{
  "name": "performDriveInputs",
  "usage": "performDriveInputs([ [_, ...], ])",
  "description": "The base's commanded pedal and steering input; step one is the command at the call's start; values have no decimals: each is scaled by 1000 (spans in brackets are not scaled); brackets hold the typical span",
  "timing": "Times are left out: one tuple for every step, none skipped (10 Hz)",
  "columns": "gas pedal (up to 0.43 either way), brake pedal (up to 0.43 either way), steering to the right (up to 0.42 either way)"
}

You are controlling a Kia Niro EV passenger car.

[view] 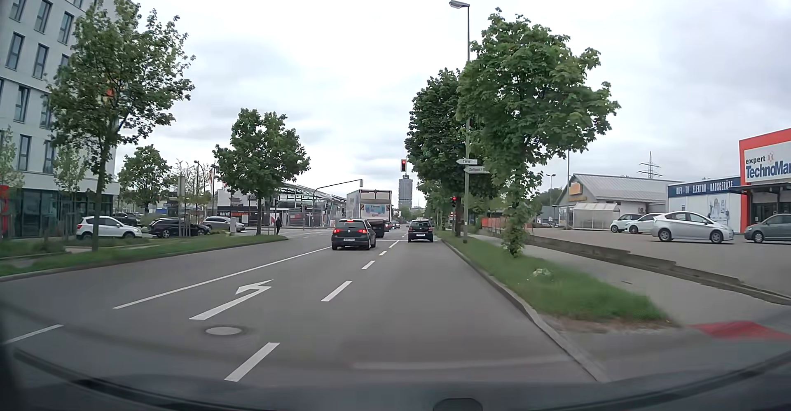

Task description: Follow the waypoints while adhering to traffic rules and regulations

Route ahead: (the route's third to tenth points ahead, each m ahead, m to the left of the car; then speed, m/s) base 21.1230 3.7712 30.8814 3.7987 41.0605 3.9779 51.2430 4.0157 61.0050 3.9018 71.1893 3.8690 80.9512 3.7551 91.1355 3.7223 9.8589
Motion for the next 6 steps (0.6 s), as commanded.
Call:
performDriveInputs([
  [0,0,1],
  [0,0,1],
  [0,0,1],
  [0,0,2],
  [0,0,1],
  [0,0,2],
])
